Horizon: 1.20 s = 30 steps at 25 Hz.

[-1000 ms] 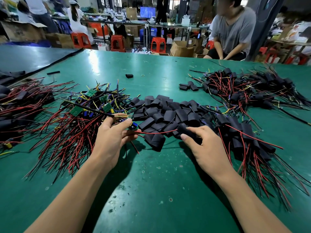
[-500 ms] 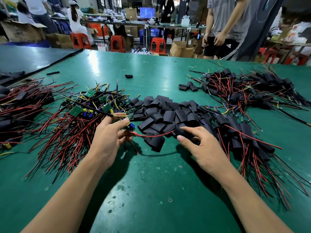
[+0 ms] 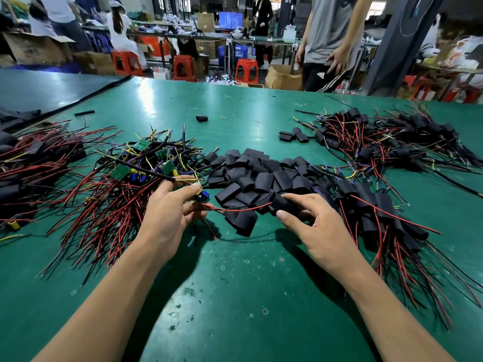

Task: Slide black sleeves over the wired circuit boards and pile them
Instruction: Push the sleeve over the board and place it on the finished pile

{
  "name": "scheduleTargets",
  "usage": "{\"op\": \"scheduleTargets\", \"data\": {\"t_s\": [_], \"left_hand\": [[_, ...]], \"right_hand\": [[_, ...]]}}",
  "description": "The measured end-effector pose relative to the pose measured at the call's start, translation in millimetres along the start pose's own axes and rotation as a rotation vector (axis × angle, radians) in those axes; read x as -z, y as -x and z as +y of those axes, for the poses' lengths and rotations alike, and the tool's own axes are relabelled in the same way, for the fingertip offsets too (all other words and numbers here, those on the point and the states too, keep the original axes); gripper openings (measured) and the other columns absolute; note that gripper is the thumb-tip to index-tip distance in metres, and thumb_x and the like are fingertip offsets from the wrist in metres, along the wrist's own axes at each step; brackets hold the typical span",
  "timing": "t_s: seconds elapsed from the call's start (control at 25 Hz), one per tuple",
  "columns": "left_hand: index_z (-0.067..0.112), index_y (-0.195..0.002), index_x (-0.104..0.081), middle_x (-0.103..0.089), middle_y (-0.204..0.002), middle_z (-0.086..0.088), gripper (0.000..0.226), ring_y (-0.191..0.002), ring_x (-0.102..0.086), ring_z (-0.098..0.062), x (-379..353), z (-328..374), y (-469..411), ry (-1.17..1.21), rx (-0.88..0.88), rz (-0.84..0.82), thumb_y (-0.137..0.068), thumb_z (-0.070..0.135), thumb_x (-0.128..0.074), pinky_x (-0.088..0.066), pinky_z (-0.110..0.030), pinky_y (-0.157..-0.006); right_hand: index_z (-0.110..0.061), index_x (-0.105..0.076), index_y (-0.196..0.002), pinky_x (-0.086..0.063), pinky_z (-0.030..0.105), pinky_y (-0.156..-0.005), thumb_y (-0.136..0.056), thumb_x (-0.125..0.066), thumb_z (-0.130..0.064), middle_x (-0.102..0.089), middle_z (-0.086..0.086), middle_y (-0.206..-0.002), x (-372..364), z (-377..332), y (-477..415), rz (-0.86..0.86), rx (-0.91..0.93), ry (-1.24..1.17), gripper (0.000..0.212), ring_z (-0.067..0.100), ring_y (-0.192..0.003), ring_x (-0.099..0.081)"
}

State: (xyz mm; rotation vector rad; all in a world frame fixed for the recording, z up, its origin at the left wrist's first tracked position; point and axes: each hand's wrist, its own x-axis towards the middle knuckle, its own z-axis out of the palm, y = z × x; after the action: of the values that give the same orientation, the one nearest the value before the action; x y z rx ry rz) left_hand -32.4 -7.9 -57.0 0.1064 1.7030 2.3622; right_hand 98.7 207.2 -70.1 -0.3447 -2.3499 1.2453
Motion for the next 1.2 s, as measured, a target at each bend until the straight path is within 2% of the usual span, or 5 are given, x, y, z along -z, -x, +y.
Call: {"op": "scheduleTargets", "data": {"t_s": [0.36,0.6,0.84,1.04,1.2], "left_hand": [[0.016,-0.094,-0.062,-0.062,-0.077,-0.002,0.010,-0.056,-0.065,-0.018,1.9,1.5,-0.7,0.021,0.012,-0.009,-0.092,0.006,-0.062,-0.051,-0.024,-0.049],[0.017,-0.093,-0.064,-0.062,-0.077,-0.001,0.011,-0.055,-0.062,-0.014,2.5,0.3,-2.0,0.030,0.023,-0.012,-0.093,0.006,-0.062,-0.050,-0.024,-0.048],[0.016,-0.092,-0.064,-0.061,-0.076,-0.001,0.010,-0.052,-0.061,-0.013,2.6,2.3,-0.7,0.023,0.035,0.000,-0.092,0.006,-0.062,-0.049,-0.024,-0.047],[0.014,-0.097,-0.062,-0.059,-0.081,-0.002,0.008,-0.055,-0.064,-0.014,0.6,3.9,1.4,0.027,0.031,-0.006,-0.093,0.007,-0.062,-0.051,-0.024,-0.048],[0.010,-0.097,-0.061,-0.065,-0.087,-0.008,0.006,-0.071,-0.074,-0.028,-3.6,6.4,5.9,0.127,0.061,-0.003,-0.093,0.011,-0.065,-0.060,-0.028,-0.059]], "right_hand": [[-0.027,-0.069,-0.120,-0.040,0.010,-0.072,-0.084,-0.078,-0.030,-0.057,-0.012,-0.105,-1.8,-4.2,5.0,-0.034,0.054,0.055,0.036,0.006,-0.080,-0.057],[-0.021,-0.070,-0.122,-0.037,0.005,-0.074,-0.085,-0.076,-0.034,-0.057,-0.014,-0.105,-1.0,-1.3,2.5,0.028,0.016,0.072,0.040,-0.007,-0.083,-0.055],[-0.021,-0.069,-0.123,-0.037,0.004,-0.073,-0.085,-0.076,-0.033,-0.057,-0.014,-0.106,-0.2,-4.3,3.0,0.018,0.002,0.051,0.041,-0.009,-0.083,-0.055],[-0.027,-0.069,-0.120,-0.041,0.011,-0.075,-0.085,-0.077,-0.032,-0.057,-0.012,-0.105,-0.2,-6.4,4.3,-0.048,0.004,0.037,0.037,0.004,-0.081,-0.059],[-0.025,-0.070,-0.120,-0.050,0.027,-0.085,-0.084,-0.078,-0.028,-0.060,-0.004,-0.109,-2.1,-8.3,4.4,-0.148,-0.054,-0.091,0.037,0.017,-0.092,-0.066]]}}
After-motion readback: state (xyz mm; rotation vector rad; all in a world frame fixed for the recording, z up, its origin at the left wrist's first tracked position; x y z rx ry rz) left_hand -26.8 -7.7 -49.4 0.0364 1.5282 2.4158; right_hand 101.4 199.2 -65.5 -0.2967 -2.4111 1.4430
